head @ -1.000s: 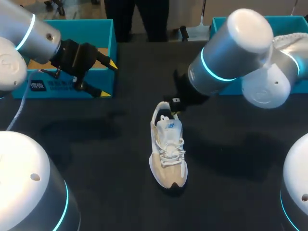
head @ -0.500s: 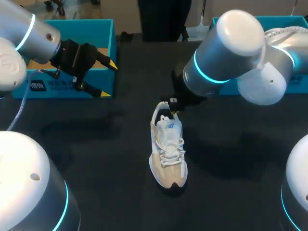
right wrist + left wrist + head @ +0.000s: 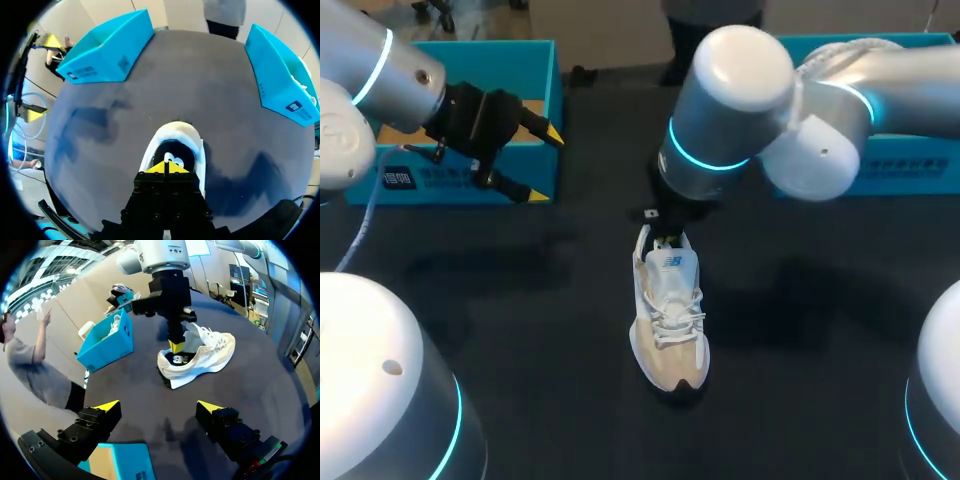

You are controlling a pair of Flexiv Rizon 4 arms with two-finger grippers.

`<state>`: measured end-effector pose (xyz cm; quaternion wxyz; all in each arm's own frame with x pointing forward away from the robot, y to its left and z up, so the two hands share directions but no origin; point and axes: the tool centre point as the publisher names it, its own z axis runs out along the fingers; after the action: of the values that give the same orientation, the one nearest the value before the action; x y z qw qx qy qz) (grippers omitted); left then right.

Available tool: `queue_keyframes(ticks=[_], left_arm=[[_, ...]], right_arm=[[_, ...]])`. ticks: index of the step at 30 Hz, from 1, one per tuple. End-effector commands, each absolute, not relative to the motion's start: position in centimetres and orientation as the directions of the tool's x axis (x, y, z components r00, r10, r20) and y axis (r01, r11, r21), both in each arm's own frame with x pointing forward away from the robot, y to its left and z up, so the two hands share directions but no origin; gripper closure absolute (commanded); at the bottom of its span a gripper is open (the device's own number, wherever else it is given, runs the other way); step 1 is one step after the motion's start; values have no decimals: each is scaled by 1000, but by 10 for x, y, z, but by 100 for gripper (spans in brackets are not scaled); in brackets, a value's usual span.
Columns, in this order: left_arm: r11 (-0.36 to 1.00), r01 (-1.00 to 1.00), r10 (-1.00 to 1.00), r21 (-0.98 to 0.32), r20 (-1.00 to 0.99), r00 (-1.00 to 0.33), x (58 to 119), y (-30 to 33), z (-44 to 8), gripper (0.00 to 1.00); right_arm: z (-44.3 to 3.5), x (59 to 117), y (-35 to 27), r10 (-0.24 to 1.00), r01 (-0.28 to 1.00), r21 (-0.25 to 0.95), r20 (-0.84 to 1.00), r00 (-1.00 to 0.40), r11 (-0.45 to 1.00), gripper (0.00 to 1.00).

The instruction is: Take the shoe out of the shoebox, open the shoe tongue, remove and reinsert the insole, then place the shoe into the shoebox

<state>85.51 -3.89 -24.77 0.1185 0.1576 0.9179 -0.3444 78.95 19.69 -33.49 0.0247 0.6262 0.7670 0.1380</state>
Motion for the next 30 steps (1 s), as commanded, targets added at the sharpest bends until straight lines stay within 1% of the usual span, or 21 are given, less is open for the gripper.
queue_keyframes(ticks=[1,4,10,19,24,28,30], left_arm=[[715,371,208,-592,-327,-922,854,-39,-248,0],[715,371,208,-592,-327,-922,854,-39,-248,0],[715,371,208,-592,-327,-922,854,-39,-248,0],[715,371,208,-592,-327,-922,854,-39,-248,0],[715,371,208,-592,-327,-922,854,-39,-248,0],[715,371,208,-592,-327,-922,854,-39,-248,0],[715,371,208,-592,-327,-922,854,-39,-248,0]], right_arm=[[-343,790,205,973,965,192,114,-201,177,100],[-347,783,198,980,973,158,83,-183,168,100],[-356,773,193,985,983,110,79,-156,147,100],[-394,773,191,987,989,7,55,-148,148,100],[-405,774,189,987,990,-5,70,-141,142,100],[-389,776,186,990,990,25,36,-139,138,100],[-378,780,187,990,989,59,24,-137,135,100]])
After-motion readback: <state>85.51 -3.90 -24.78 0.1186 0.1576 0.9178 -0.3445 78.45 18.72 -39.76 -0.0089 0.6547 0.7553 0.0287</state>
